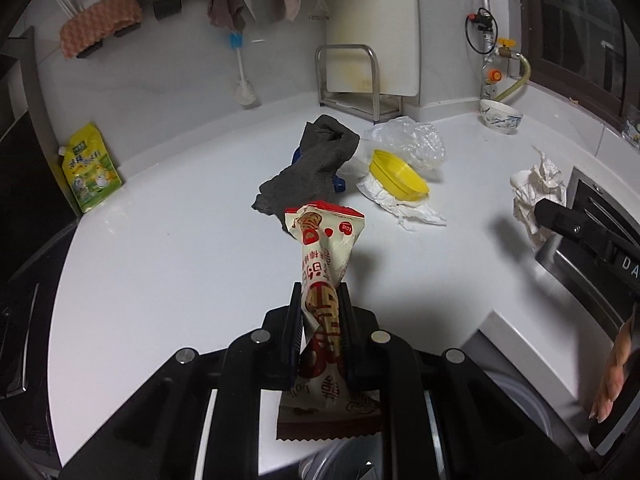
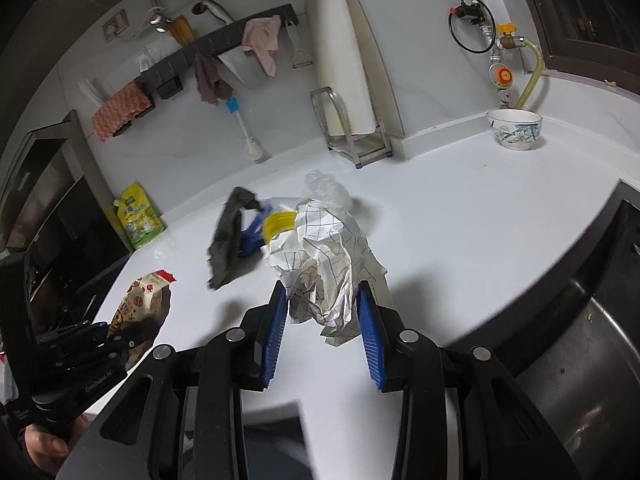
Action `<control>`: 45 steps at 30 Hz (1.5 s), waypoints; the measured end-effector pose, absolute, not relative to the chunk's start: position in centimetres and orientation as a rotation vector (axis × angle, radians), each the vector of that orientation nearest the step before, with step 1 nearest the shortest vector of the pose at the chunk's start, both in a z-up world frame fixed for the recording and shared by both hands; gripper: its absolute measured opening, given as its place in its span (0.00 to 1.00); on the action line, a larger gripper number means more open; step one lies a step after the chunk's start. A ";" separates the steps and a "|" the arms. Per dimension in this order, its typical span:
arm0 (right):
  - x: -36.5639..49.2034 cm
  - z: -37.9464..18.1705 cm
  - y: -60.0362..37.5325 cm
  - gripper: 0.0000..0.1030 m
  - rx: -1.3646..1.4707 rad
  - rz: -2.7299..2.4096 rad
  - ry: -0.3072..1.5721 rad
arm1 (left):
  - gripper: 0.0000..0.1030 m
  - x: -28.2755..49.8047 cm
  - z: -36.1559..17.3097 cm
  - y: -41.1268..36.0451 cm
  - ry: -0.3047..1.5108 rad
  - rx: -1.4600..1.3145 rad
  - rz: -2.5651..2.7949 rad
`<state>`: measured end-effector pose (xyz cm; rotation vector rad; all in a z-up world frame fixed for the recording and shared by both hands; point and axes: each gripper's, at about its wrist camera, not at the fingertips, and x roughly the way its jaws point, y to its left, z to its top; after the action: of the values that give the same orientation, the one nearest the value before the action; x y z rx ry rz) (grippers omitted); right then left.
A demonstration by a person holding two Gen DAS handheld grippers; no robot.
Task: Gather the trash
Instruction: 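Grasp the red-printed snack wrapper with the left tool while the right tool holds the paper, then carry wrapper and paper over the bin and open both tools to drop them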
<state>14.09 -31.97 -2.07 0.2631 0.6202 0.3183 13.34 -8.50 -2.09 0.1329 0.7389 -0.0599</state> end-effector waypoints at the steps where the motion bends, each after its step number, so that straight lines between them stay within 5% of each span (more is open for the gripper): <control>1: 12.9 -1.9 -31.4 0.33 0.243 0.310 0.619 | 0.16 12.4 -2.0 -8.5 0.731 0.142 -0.063; 19: -3.9 -5.8 -25.3 0.33 0.187 0.153 0.735 | 0.16 1.0 -4.8 -7.5 0.743 0.115 -0.222; 33: -5.5 -10.6 -25.5 0.34 0.235 0.101 0.890 | 0.19 0.1 -8.2 -7.7 0.841 0.121 -0.241; 35: -5.5 -10.8 -25.5 0.35 0.236 0.099 0.894 | 0.29 0.1 -8.5 -7.6 0.851 0.119 -0.236; 37: -5.7 -10.6 -25.6 0.47 0.234 0.097 0.887 | 0.61 0.2 -8.6 -7.4 0.852 0.114 -0.221; 45: -6.2 -10.6 -26.3 0.56 0.258 0.090 0.875 | 0.73 0.3 -8.6 -6.4 0.845 0.091 -0.188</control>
<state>-6.21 -26.33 -10.57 0.2584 0.8753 0.0904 0.29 -6.40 -8.57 0.0914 0.8446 -0.1878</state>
